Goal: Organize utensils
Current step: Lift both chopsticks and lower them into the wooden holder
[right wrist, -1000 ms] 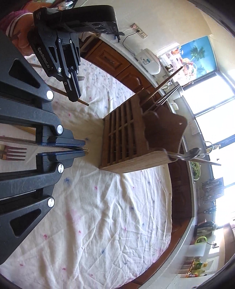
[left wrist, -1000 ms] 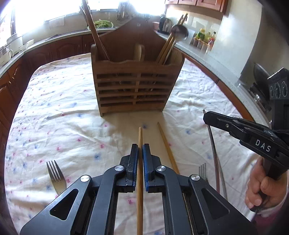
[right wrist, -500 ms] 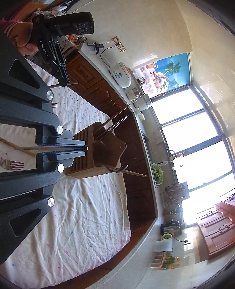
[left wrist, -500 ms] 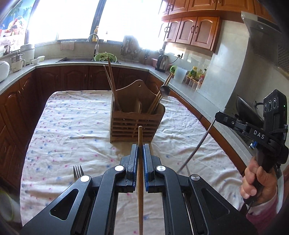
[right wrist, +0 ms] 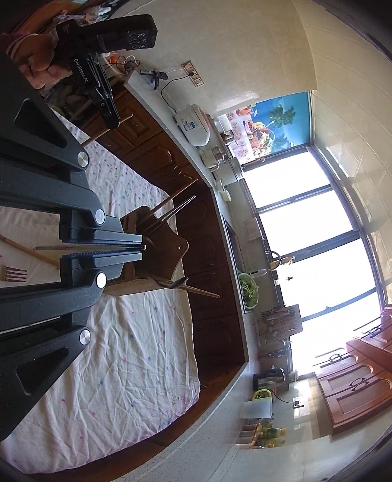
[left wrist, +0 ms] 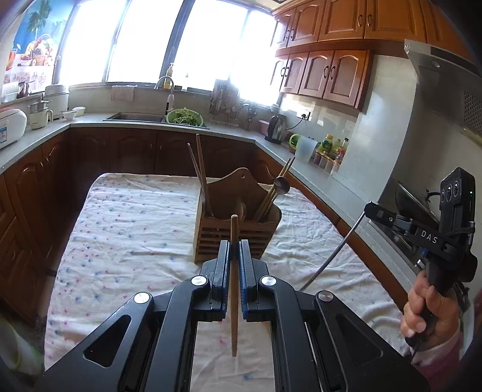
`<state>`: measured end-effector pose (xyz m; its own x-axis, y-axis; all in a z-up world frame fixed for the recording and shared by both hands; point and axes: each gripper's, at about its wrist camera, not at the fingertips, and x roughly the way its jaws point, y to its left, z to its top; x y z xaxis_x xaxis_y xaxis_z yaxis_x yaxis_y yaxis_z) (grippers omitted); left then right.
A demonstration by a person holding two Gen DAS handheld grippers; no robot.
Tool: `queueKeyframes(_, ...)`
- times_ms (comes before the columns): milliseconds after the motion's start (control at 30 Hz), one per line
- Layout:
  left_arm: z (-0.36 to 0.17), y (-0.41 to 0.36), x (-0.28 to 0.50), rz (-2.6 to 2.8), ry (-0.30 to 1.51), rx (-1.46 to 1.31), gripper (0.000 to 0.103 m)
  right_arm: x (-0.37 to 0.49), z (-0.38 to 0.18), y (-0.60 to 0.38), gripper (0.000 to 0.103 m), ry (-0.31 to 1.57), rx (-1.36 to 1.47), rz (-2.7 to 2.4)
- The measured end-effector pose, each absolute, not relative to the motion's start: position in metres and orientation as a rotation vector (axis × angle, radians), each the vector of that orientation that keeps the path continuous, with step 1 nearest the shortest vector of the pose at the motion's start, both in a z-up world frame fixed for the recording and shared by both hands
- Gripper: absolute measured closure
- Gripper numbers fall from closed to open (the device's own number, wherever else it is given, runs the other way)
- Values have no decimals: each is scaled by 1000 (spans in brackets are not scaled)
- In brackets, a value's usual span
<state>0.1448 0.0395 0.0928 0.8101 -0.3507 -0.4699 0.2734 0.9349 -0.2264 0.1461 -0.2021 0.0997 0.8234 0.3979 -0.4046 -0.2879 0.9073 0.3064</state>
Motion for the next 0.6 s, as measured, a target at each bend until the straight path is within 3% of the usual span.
queueKeyframes(600,133,46,168,-307,420,-179,98,165,125,-208,99,433,231,357)
